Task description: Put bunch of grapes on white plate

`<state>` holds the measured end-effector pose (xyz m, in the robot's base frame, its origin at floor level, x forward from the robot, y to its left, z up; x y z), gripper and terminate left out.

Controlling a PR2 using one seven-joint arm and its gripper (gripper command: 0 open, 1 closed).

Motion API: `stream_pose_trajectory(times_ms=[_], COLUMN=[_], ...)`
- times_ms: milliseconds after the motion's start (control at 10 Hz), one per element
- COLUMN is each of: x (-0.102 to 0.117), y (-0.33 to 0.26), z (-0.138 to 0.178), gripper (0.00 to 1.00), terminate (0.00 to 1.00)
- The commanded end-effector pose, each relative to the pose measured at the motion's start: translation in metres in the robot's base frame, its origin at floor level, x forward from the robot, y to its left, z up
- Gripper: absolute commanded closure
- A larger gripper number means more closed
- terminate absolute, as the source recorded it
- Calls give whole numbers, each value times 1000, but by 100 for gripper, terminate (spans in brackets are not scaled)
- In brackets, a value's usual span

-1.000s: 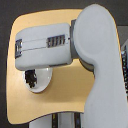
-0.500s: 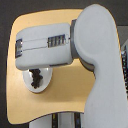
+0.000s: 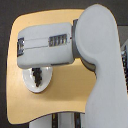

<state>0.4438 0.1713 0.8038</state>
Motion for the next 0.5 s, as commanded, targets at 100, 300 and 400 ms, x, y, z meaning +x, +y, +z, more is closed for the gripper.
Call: stream_pose_trajectory(times_ms=[100, 300, 400], x=[24, 52, 65], y=[-11, -24, -37], z=[20, 61, 80], gripper=[0, 0, 0], terminate=[0, 0, 0])
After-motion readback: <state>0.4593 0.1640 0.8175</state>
